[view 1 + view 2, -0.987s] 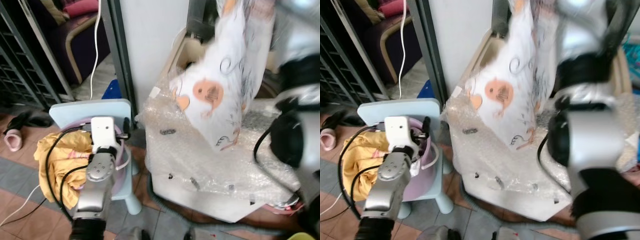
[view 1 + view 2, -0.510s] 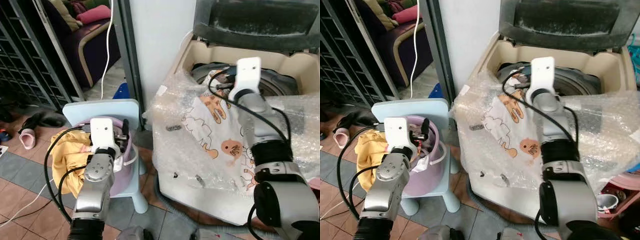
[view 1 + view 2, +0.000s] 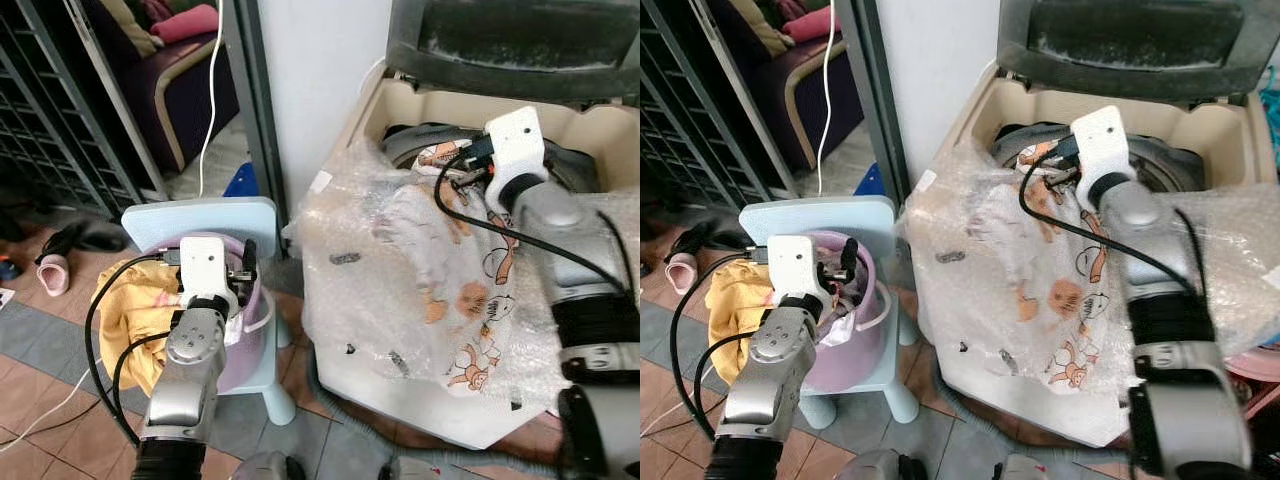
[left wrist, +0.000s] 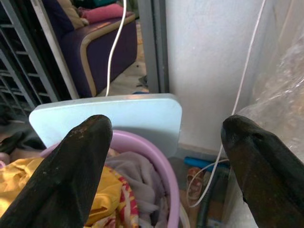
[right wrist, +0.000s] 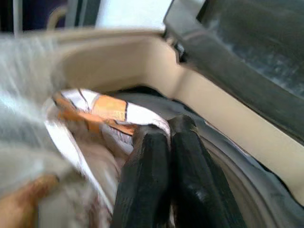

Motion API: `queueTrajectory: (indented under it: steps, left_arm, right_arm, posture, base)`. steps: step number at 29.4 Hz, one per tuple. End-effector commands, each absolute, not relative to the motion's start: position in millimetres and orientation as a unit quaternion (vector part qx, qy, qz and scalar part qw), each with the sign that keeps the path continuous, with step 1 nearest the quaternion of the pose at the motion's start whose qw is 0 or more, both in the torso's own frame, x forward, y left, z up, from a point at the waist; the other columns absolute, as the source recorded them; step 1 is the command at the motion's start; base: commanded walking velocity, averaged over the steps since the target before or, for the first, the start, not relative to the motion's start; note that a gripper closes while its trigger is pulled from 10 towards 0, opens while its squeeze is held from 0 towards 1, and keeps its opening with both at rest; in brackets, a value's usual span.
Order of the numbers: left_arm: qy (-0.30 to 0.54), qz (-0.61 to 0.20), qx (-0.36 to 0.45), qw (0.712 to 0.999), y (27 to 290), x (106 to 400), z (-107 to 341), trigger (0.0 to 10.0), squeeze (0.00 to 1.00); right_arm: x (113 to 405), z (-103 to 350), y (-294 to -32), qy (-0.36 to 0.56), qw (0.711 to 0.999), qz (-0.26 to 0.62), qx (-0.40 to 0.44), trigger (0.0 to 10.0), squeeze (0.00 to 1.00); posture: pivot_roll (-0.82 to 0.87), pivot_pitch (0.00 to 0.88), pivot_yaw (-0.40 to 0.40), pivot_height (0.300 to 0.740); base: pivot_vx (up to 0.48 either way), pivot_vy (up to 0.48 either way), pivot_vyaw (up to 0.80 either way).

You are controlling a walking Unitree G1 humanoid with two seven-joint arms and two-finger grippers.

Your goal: Clothes washing

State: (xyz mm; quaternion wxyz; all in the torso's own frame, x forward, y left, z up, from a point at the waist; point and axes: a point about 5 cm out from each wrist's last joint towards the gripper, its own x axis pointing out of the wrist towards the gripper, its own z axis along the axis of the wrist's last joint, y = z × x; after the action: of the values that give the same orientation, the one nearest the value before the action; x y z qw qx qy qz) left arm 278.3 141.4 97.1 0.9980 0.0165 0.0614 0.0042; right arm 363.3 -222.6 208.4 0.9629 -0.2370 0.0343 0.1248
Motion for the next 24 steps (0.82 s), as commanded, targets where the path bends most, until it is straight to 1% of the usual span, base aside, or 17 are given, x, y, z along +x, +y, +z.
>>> queueTrajectory:
  steps: [1,3,5,11,12,14,17,19,21,24]
  left_arm:
    - [0.061,-0.004,0.024,0.998,139.8,279.6,98.4,10.0,0.0]
    - [0.059,-0.006,0.027,0.998,138.5,279.9,99.2,10.0,0.0]
    - [0.059,-0.005,0.028,0.998,139.0,279.1,99.2,10.0,0.0]
    - [0.064,-0.001,0.028,0.998,141.7,277.5,97.9,10.0,0.0]
    - [0.064,-0.001,0.028,0.998,141.7,277.5,97.9,10.0,0.0]
    - [0.067,-0.002,0.028,0.997,141.3,278.5,96.9,10.0,0.0]
    - [0.068,-0.004,0.028,0.997,140.7,279.4,96.2,10.0,0.0]
    - [0.068,-0.005,0.028,0.997,140.6,279.5,96.2,10.0,0.0]
    - [0.069,-0.005,0.029,0.997,140.4,279.9,96.3,10.0,0.0]
    - [0.07,-0.004,0.029,0.997,141.2,279.7,95.8,10.0,0.0]
  right_arm:
    - [363.8,206.3,-227.5,0.049,0.961,0.112,-0.248,10.0,1.0]
    - [364.9,214.0,-234.0,0.038,0.965,0.092,-0.242,10.0,1.0]
    - [363.3,222.0,-239.3,0.023,0.963,0.097,-0.25,10.0,1.0]
    - [351.6,236.9,-250.2,0.01,0.952,0.181,-0.248,10.0,1.0]
    - [351.6,236.9,-250.2,0.01,0.952,0.181,-0.248,10.0,1.0]
    - [342.4,240.3,-246.7,0.011,0.935,0.251,-0.248,10.0,1.0]
    - [334.5,231.5,-242.0,0.033,0.92,0.302,-0.248,10.0,1.0]
    - [331.8,225.1,-240.2,0.046,0.914,0.319,-0.245,10.0,1.0]
    - [325.3,196.2,-232.4,0.097,0.898,0.354,-0.242,10.0,1.0]
    - [322.0,175.4,-224.1,0.124,0.889,0.366,-0.247,10.0,1.0]
  posture:
    - [-0.06,0.005,0.087,0.74]
    - [-0.06,0.004,0.086,0.74]
    - [-0.06,0.004,0.085,0.74]
    - [-0.06,0.006,0.085,0.74]
    - [-0.06,0.006,0.085,0.74]
    - [-0.07,0.008,0.086,0.74]
    - [-0.07,0.007,0.089,0.74]
    - [-0.07,0.007,0.089,0.74]
    - [-0.06,0.01,0.088,0.74]
    - [-0.06,0.01,0.088,0.74]
  base:
    - [0.0,0.0,0.0]
    - [0.0,0.0,0.0]
    - [0.0,0.0,0.0]
    - [0.0,0.0,0.0]
    - [0.0,0.0,0.0]
    - [0.0,0.0,0.0]
    - [0.0,0.0,0.0]
    - [0.0,0.0,0.0]
    - [0.0,0.0,0.0]
    - [0.0,0.0,0.0]
